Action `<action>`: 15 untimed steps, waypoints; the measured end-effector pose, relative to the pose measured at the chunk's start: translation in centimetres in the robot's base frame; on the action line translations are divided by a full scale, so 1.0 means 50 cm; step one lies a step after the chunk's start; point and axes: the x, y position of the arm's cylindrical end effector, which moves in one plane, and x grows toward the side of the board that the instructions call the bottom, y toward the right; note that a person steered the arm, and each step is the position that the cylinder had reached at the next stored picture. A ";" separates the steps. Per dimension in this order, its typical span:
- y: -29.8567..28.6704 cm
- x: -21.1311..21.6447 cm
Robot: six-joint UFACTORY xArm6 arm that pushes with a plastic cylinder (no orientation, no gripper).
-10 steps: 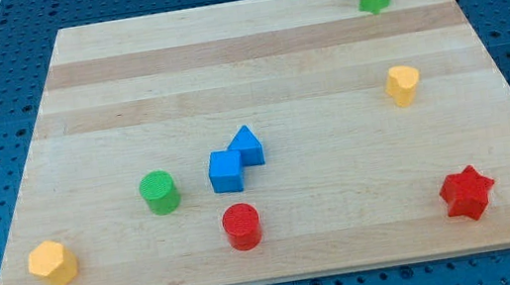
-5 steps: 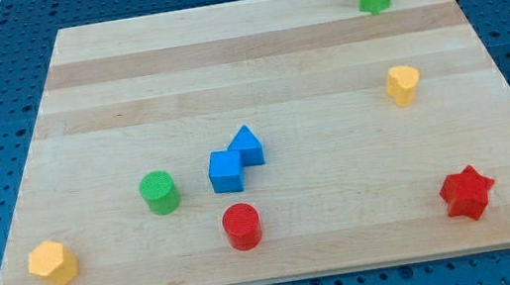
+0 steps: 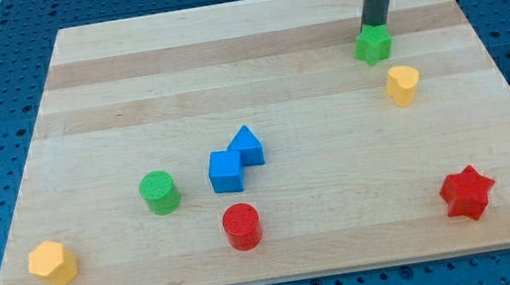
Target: Move the green star closer to the yellow heart
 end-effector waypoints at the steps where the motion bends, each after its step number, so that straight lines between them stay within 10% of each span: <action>1: -0.024 0.050; 4: -0.146 0.159; 8: 0.014 0.131; 15: -0.030 0.183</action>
